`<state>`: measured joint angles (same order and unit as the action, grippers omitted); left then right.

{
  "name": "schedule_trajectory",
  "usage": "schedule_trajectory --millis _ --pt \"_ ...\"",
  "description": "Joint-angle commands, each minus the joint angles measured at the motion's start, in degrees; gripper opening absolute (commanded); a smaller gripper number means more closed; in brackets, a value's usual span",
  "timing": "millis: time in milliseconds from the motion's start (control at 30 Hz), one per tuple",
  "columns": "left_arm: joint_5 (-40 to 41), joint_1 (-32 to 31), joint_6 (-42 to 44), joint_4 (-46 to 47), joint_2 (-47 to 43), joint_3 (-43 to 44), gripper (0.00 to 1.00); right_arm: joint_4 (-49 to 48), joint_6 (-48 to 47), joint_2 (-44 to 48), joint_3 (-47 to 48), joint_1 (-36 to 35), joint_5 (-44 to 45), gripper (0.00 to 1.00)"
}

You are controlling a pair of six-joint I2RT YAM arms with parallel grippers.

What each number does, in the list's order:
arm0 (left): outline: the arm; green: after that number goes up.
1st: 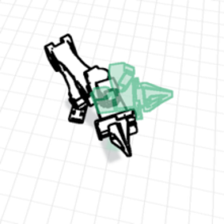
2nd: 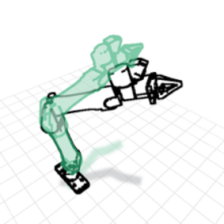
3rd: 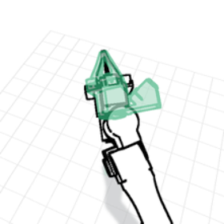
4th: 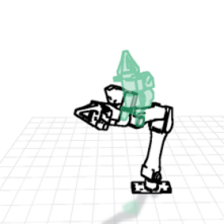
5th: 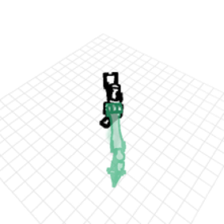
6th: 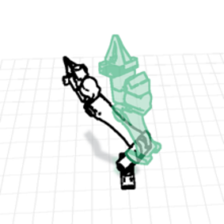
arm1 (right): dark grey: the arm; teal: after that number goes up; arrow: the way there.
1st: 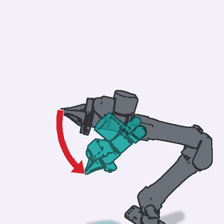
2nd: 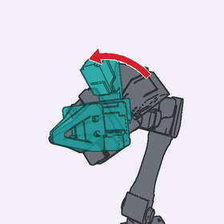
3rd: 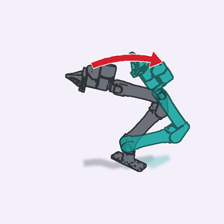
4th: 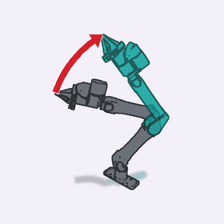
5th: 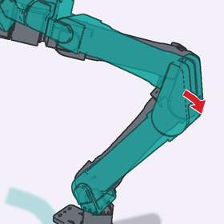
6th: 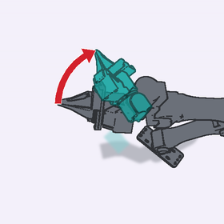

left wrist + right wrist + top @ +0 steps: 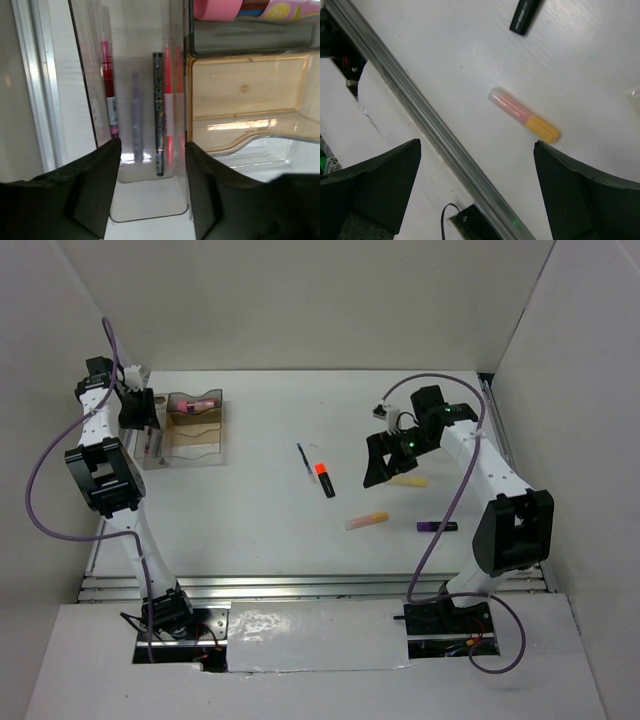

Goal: Sort the stationery into containers
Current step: Place the pen in the storage box, then pick up the pen from the center of the board.

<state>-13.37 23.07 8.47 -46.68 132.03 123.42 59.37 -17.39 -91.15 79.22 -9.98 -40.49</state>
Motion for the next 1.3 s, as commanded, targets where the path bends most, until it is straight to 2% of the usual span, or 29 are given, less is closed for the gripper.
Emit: schedule_trajectory --millis 0,33,267,300,333,400,567,700,867,1000,1267 --pt "-3.1 0.3 -0.6 0.4 -2.3 0.5 0.69 -4.8 3.4 -2.9 5.6 -4.8 3.4 0.99" --pt "-3.8 0.3 -0.6 0.9 -3.5 -0.6 0.75 -5.3 3.8 -4.3 7.3 -5.7 3.7 0.99" --pt "-11.9 2.2 -2.8 3.0 -10.8 -1.9 0.79 -9.6 8.2 -10.9 13.2 -13.6 10.0 1.0" --pt "-13.4 2.4 -3.2 3.2 -12.0 -2.1 0.82 -10.2 8.9 -12.5 15.0 -14.4 12.6 1.0" --pt "-14.3 2.5 -3.5 3.4 -14.6 -2.9 0.92 -10.2 9.8 -13.8 16.2 -16.1 14.1 1.0" --pt "-16.6 2.5 -4.0 4.0 -17.2 -4.8 0.95 -9.8 11.1 -17.3 20.3 -17.5 17.2 1.0" --pt "-20.6 2.7 -4.4 4.6 -25.3 -11.0 0.94 -8.2 13.6 -25.5 28.1 -22.2 22.5 0.98" --pt "-22.3 2.9 -4.7 7.2 -32.6 -20.6 0.91 -9.0 15.5 -30.5 31.9 -23.8 25.0 0.86" --pt "-23.8 2.9 -4.1 9.4 -39.5 -29.8 0.91 -8.7 16.5 -37.8 39.1 -25.3 28.6 0.8" --pt "-24.1 2.9 -3.8 10.1 -42.0 -32.8 0.91 -9.4 16.9 -41.9 43.8 -26.4 33.4 0.7" --pt "-25.0 2.9 -3.6 10.2 -43.3 -35.5 0.91 -9.5 17.3 -48.8 49.5 -27.4 38.4 0.66"
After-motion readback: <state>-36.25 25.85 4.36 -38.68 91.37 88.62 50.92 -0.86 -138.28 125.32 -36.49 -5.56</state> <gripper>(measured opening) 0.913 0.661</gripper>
